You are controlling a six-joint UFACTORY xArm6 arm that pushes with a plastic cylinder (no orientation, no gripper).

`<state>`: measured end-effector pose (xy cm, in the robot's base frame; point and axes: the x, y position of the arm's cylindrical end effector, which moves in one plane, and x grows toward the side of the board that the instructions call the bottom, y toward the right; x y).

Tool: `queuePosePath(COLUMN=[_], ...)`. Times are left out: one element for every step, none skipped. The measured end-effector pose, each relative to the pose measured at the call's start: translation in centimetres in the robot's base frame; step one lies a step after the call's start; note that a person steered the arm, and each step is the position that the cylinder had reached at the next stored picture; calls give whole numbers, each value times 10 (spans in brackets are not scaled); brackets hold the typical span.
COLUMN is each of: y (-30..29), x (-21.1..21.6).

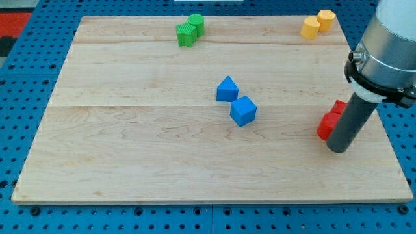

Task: Push the red star away from the red circle

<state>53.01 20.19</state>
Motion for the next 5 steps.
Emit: queuePosePath(y=[40,39,-4,-17,-22], x=[-6,-47,-71,-102,-134])
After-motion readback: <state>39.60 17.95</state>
